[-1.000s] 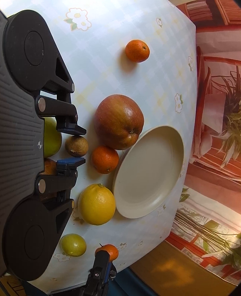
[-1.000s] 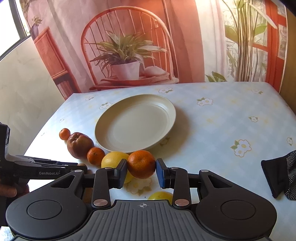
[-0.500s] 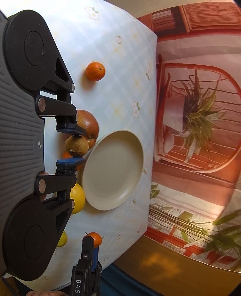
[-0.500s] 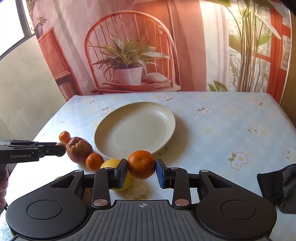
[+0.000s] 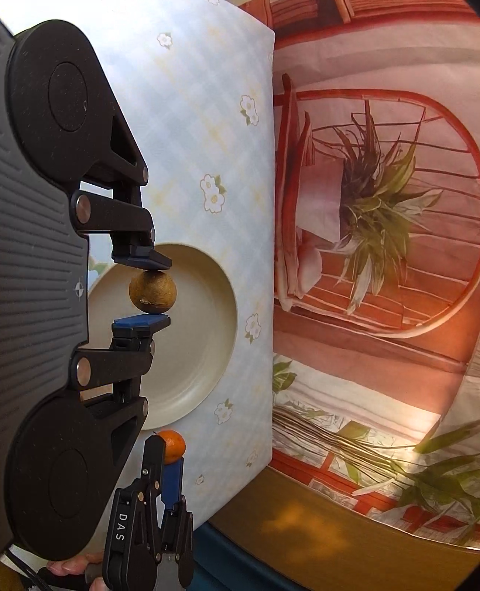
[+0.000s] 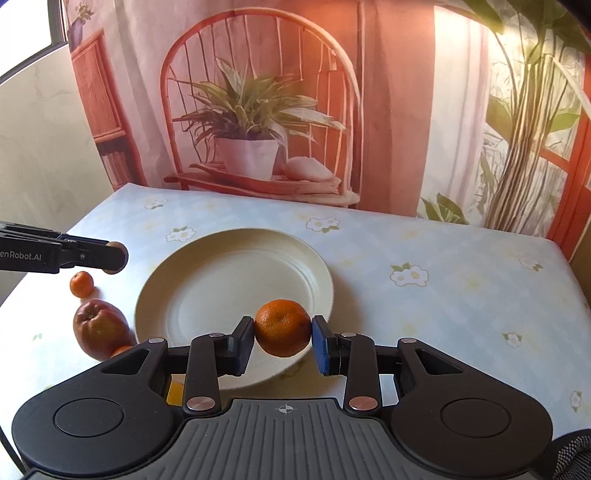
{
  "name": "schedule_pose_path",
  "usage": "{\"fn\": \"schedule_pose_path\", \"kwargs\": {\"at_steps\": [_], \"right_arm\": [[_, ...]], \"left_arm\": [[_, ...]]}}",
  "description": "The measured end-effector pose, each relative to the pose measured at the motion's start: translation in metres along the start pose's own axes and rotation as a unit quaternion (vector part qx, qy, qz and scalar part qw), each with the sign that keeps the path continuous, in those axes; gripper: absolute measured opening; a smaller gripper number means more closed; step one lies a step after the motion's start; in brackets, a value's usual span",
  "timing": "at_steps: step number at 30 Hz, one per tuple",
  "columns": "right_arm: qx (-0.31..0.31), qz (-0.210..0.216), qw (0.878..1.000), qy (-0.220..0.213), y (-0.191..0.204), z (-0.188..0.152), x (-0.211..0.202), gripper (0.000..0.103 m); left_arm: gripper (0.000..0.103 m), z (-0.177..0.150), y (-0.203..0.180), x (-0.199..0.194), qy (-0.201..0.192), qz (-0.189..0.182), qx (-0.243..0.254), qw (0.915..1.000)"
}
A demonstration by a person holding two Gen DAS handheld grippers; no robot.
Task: Organize fruits
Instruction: 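Lower kiwi and tangerine onto the cream plate and open both grippers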
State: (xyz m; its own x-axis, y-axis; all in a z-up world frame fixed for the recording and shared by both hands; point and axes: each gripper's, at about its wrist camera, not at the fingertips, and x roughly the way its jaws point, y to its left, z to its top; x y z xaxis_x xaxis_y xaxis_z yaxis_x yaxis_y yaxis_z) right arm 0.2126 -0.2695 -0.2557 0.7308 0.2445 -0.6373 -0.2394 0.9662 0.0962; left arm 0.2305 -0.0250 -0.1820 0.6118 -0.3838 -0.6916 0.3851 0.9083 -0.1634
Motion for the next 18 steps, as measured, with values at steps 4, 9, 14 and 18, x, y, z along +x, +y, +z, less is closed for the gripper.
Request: {"fn": "schedule_pose_path", "kwargs": {"at_steps": [4, 9, 14, 18], "right_arm": [[-0.004, -0.001, 1.0, 0.019, -0.004, 0.006, 0.026, 0.031], [-0.012, 0.004, 0.999, 0.035, -0.002, 0.011, 0.046, 0.031], [-0.02, 0.003, 0.998, 0.052, 0.004, 0.012, 0.055, 0.032], [-0.011, -0.002, 0.998, 0.055, 0.006, 0.013, 0.05, 0.033]], "left_arm": [[0.027, 0.003, 0.004, 0.029, 0.022, 0.001, 0.003, 0.9998], [0.027, 0.006, 0.005, 0.055, 0.047, 0.002, 0.01, 0.9989], [0.027, 0.008, 0.003, 0.07, 0.076, 0.012, 0.022, 0.9968], [0.034, 0.005, 0.004, 0.079, 0.096, 0.003, 0.029, 0.995]]}}
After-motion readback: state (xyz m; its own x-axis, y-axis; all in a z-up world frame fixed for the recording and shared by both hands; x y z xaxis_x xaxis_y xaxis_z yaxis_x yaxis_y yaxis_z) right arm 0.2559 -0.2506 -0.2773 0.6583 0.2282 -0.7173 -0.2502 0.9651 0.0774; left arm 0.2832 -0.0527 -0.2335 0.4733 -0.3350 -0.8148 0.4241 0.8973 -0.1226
